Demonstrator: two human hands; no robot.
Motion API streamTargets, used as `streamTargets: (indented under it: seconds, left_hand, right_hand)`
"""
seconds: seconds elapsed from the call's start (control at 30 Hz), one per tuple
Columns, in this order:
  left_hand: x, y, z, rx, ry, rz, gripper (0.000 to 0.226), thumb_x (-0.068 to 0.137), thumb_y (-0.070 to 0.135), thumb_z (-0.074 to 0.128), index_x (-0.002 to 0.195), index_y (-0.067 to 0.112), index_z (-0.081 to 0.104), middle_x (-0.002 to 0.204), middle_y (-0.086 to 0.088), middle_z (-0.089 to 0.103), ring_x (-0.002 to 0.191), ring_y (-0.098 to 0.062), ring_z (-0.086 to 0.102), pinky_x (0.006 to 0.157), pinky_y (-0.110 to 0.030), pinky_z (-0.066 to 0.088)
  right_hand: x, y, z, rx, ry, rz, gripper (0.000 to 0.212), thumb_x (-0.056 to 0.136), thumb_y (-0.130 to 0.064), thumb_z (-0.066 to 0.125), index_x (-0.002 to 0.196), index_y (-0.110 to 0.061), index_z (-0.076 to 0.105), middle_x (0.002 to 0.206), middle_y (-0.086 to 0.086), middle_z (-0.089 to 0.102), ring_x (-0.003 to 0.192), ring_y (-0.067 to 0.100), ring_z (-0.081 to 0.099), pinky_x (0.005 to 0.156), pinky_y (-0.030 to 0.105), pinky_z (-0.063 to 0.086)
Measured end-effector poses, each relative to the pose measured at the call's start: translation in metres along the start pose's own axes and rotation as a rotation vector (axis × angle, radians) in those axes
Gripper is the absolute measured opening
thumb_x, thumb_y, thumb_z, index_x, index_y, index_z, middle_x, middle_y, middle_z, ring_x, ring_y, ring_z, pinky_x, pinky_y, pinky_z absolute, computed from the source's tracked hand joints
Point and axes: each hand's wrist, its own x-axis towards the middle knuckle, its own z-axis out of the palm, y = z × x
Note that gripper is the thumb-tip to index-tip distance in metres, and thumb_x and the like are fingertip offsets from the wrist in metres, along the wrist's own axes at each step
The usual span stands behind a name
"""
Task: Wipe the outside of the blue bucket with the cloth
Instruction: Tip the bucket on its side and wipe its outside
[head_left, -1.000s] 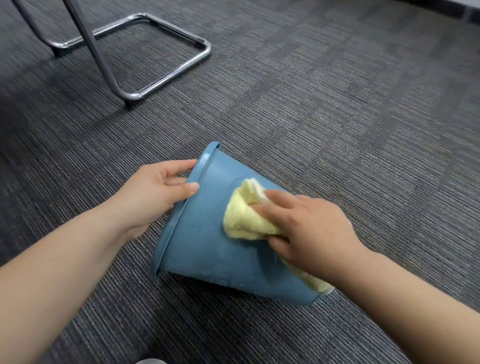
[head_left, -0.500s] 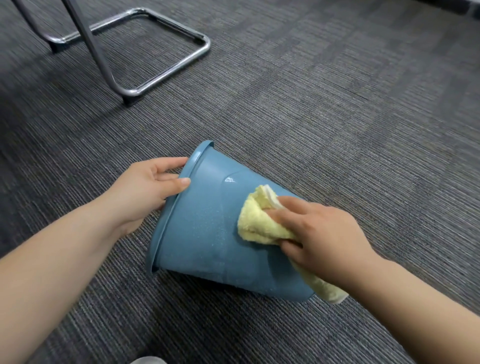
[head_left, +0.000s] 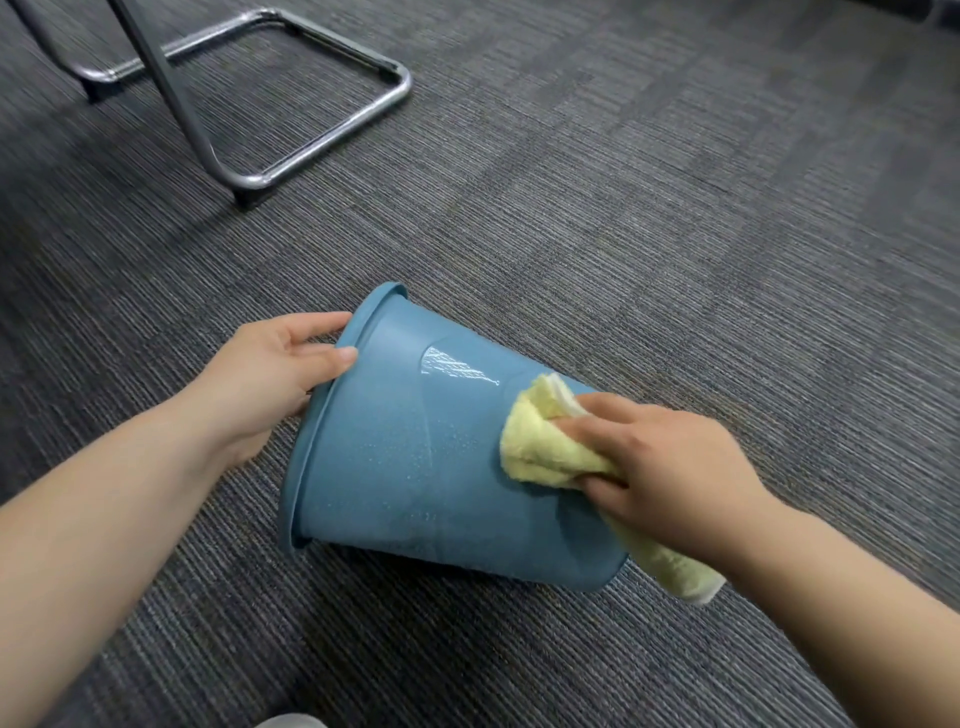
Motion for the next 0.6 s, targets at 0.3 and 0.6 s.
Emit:
streamTargets:
  seconds: [0.3,0.6]
  left_hand:
    - [-0.001,-0.003,-0.002,0.030,0.028,-0.022,0.034,0.084,0.010,0.054,0.118,0.018,0.053,0.088,0.004,0.066,0.088,-0.009,0.059,0.088,-0.034,0.041]
    - [-0.001,0.000,0.001,0.048,-0.030,0.052,0.027,0.082,0.007,0.056,0.091,0.033,0.059,0.062,0.017,0.072,0.066,0.001,0.067,0.067,-0.022,0.051]
  right_hand:
    - [0.004,0.035,0.003,0.032,-0.023,0.284,0.033,0.081,-0.038,0.052,0.114,-0.034,0.050,0.127,-0.014,0.049,0.098,0.017,0.058,0.064,0.028,0.041]
    - [0.017,0.032,-0.008,0.106,-0.042,0.305,0.035,0.081,-0.038,0.051,0.115,-0.031,0.051,0.124,-0.012,0.053,0.105,0.016,0.055,0.068,0.027,0.035]
